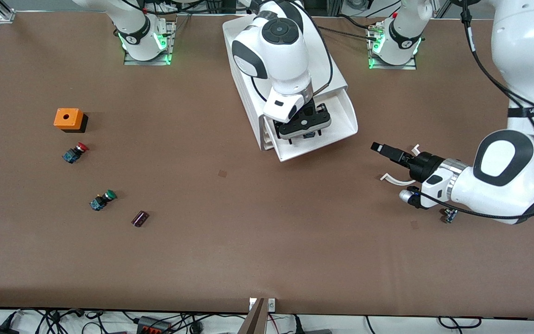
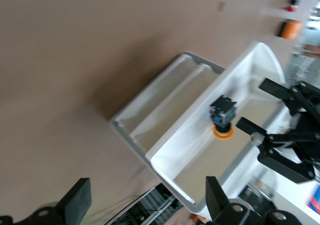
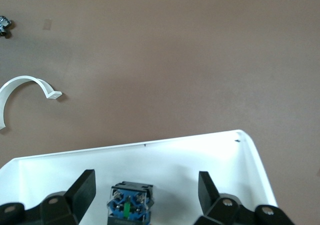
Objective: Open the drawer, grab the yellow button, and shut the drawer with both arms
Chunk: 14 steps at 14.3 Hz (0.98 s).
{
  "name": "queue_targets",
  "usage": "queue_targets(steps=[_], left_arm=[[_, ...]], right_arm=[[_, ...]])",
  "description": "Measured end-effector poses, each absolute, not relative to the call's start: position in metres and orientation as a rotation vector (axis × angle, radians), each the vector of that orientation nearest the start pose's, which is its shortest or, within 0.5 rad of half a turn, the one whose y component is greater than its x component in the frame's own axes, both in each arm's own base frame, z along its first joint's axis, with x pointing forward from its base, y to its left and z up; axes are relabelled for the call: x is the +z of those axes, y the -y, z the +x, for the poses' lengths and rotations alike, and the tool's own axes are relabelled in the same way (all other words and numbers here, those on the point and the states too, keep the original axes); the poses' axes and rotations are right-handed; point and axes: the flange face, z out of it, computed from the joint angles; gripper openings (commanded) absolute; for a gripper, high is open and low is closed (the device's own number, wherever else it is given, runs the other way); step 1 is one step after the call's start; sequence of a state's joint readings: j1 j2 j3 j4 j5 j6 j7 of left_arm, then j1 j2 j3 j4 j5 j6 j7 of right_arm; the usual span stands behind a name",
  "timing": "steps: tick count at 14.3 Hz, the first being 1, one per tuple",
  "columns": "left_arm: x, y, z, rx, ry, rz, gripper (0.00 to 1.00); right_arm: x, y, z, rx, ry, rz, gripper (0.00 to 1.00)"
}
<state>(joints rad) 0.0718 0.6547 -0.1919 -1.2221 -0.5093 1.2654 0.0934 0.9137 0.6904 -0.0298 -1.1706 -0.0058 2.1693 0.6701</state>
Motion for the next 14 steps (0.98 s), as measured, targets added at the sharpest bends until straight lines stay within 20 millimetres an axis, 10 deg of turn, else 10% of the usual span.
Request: queue_targets(steps=[6, 14], left_arm=[[0.439, 0.133, 0.653, -0.644, 0.220, 2.958, 1.00], [0.436, 0.108, 0.663, -0.597, 0.147, 3.016, 1.00]], right_arm=[[0.399, -0.610, 0.476, -0.310, 0.331, -2.928, 0.65], [0.395, -0.612, 0.474, -0.304, 0.333, -2.931, 0.29]])
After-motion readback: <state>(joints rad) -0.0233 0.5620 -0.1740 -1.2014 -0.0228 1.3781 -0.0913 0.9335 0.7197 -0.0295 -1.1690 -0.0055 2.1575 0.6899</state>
